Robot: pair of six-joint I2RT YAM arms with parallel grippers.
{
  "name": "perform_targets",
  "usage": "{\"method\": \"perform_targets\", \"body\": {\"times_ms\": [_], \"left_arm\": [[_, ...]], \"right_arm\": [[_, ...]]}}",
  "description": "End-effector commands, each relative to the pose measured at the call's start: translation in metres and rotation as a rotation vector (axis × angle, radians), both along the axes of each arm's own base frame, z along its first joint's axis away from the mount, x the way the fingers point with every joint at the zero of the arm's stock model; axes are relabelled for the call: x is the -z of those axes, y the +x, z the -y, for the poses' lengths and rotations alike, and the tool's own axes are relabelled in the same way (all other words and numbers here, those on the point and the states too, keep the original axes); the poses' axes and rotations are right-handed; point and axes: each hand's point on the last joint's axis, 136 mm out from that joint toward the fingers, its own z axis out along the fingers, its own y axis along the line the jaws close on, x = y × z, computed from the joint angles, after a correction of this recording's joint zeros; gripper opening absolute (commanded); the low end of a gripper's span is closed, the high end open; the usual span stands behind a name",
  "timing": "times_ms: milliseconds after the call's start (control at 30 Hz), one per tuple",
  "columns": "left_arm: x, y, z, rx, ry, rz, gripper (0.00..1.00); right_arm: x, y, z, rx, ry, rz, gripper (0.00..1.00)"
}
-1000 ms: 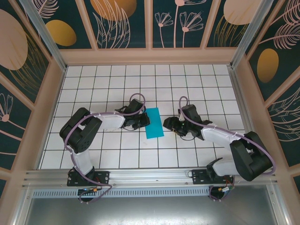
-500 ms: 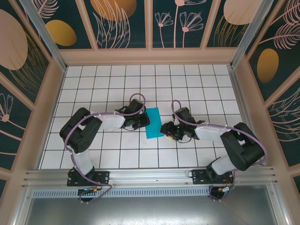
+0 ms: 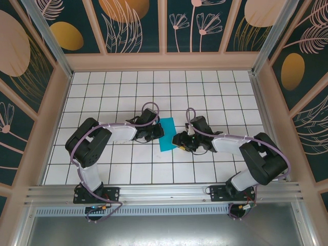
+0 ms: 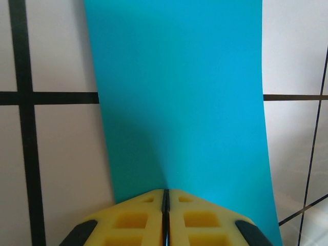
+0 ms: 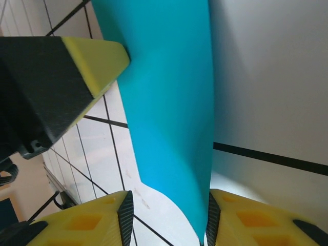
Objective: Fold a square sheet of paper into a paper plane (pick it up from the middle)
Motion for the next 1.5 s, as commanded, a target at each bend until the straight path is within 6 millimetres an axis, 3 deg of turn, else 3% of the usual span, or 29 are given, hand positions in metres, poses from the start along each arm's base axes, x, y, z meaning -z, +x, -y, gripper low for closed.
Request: {"method": "perform_targets", "body": {"times_ms": [0, 133, 400, 567, 633, 800, 867, 1033, 1467], "left_arm": [[0.04, -0.021, -0.025, -0.014, 0.128, -0.085, 0.11], [0.039, -0.02, -0.024, -0.013, 0.128, -0.082, 0.11], [0.038, -0.02, -0.023, -0.008, 0.124, -0.081, 0.1], [0.031, -0.016, -0.02, 0.001, 0.117, -0.064, 0.1], [0.02, -0.01, -0.014, 0.018, 0.104, -0.034, 0.1], [-0.032, 0.019, 0.002, 0.021, 0.042, 0.115, 0.16], [-0.041, 0.029, 0.001, 0.008, 0.067, 0.153, 0.15], [-0.019, 0.039, -0.009, 0.011, 0.206, 0.132, 0.09], [0.021, 0.023, -0.017, 0.025, 0.248, 0.044, 0.03]], "right_arm": [[-0.005, 0.001, -0.005, 0.011, 0.049, -0.01, 0.42], [-0.004, 0.003, -0.002, 0.039, 0.048, -0.019, 0.36], [-0.013, 0.008, -0.005, 0.05, 0.069, -0.002, 0.13], [-0.016, 0.012, -0.006, 0.062, 0.072, 0.003, 0.05], [-0.016, 0.012, -0.006, 0.063, 0.068, 0.0, 0.04], [-0.013, 0.009, -0.001, 0.077, 0.04, -0.014, 0.04], [-0.013, 0.008, 0.002, 0.08, 0.033, -0.014, 0.03], [-0.013, 0.003, 0.005, 0.079, 0.022, -0.016, 0.03], [-0.019, 0.008, -0.005, 0.063, 0.075, 0.011, 0.03]]}}
